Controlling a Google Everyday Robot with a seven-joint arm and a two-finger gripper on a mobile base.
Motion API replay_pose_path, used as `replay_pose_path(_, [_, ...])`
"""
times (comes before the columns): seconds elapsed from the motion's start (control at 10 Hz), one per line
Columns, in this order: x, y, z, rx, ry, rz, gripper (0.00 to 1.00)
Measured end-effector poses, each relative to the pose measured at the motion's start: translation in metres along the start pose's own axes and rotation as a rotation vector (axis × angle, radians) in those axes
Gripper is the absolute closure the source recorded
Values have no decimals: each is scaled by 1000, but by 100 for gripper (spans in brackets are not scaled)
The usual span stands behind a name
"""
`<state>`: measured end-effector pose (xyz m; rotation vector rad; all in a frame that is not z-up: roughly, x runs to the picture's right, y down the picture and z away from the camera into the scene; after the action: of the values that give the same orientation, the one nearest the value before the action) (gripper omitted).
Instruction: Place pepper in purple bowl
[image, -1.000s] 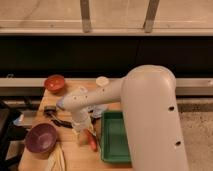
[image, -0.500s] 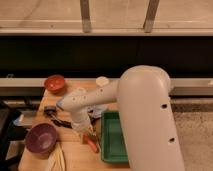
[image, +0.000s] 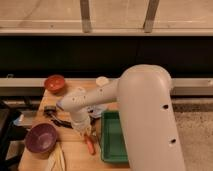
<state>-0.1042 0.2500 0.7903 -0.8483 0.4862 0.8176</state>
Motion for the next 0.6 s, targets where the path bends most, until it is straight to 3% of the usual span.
replay_pose_path(0.2, [0, -11, -14, 12, -32, 11, 100])
replay_pose_path(0.6, [-5, -45, -77, 40, -170, -1, 100])
